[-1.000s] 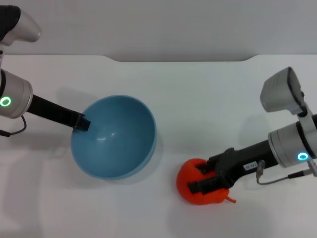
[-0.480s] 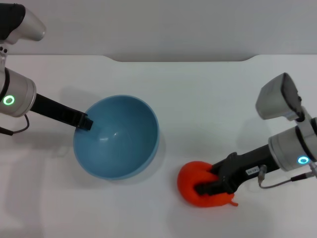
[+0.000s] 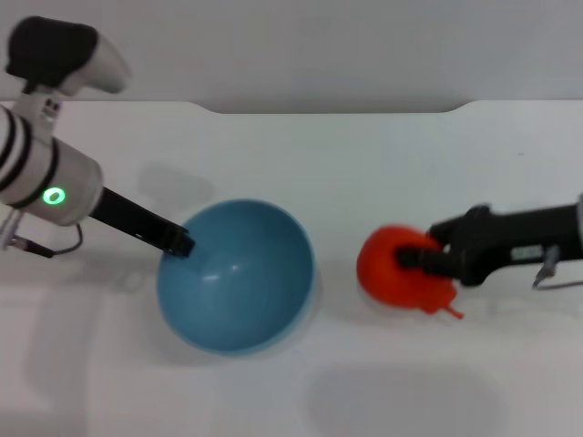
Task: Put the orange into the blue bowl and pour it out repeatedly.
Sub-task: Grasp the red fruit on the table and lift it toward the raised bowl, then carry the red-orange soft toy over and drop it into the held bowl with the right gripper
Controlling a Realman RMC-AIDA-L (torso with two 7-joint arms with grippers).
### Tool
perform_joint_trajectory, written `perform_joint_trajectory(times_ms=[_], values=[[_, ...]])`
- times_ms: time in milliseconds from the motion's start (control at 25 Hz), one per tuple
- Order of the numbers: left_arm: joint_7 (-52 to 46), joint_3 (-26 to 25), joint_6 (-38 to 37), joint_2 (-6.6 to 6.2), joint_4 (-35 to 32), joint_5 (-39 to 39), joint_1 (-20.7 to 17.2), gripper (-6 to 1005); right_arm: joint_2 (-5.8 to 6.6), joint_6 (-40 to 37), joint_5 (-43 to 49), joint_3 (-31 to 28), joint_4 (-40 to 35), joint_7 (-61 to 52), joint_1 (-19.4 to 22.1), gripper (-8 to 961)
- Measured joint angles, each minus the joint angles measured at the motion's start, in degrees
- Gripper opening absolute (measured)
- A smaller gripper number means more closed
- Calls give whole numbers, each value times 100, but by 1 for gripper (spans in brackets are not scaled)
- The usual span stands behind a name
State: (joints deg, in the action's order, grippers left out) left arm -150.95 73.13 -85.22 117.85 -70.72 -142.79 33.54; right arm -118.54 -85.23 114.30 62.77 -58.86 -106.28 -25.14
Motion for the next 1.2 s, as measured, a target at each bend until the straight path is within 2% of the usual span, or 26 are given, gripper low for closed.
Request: perform_joint_trajectory(times_ms=[160, 320, 480, 720, 960, 1120, 1200], values=[[-110, 434, 102, 20, 413, -2, 305, 0, -16, -189, -399, -226, -692, -239, 140, 121], [-338, 1008, 262, 56, 542, 27, 536, 0, -10, -552, -756, -194, -956, -241, 64, 90], [-550, 1524, 379, 81, 549, 114, 766, 0, -8, -767, -832, 242, -1076, -198, -101, 75], [-664, 1874, 450, 91, 526, 245, 918, 0, -16, -715, -564, 815, -831, -16, -238, 52], [-671, 1852, 445, 77, 522, 288, 889, -1, -14, -791, -496, 874, -631, 1, -224, 175], [-673, 1888, 460, 84, 510, 326, 907, -1, -16, -794, -505, 749, -680, -103, -197, 349], [-673, 1888, 464, 83, 495, 332, 908, -1, -8, -787, -516, 475, -699, -337, -184, 436]])
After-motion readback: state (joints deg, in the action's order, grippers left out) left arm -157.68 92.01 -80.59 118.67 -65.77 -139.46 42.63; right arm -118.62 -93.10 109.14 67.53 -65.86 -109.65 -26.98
